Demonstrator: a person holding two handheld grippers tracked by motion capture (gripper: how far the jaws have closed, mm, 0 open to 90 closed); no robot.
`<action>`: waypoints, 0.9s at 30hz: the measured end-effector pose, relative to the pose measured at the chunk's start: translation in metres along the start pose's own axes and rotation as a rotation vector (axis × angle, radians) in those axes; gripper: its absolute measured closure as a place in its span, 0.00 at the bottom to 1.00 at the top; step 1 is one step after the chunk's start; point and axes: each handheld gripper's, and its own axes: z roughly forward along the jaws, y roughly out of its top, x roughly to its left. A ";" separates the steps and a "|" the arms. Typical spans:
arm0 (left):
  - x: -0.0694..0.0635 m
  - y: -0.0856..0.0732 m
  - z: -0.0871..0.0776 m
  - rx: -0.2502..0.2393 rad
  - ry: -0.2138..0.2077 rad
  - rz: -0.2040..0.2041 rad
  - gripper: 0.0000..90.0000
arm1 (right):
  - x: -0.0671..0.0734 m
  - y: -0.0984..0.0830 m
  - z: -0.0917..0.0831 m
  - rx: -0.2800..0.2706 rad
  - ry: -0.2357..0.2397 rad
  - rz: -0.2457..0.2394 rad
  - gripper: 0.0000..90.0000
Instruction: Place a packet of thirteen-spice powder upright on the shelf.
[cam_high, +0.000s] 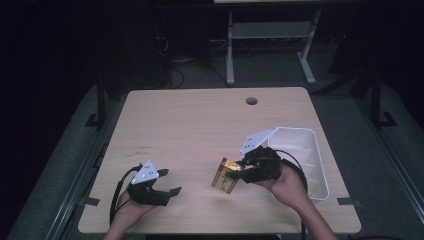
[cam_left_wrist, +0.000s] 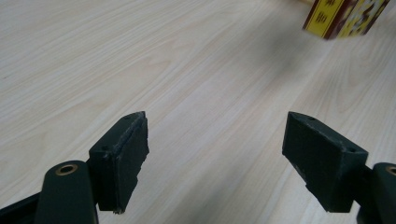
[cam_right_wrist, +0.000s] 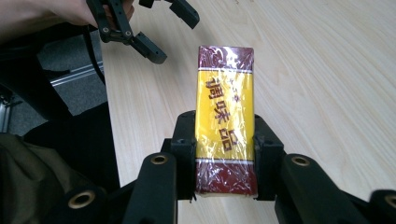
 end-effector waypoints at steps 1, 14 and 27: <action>0.001 0.000 -0.001 0.001 0.002 -0.002 0.25 | -0.001 0.001 -0.002 0.001 -0.001 -0.001 0.76; 0.009 -0.004 -0.004 -0.001 0.017 -0.019 0.25 | -0.007 0.004 -0.030 0.018 -0.021 -0.052 0.76; 0.010 -0.005 -0.004 -0.010 0.023 -0.020 0.24 | -0.015 -0.001 -0.068 0.025 -0.073 -0.069 0.76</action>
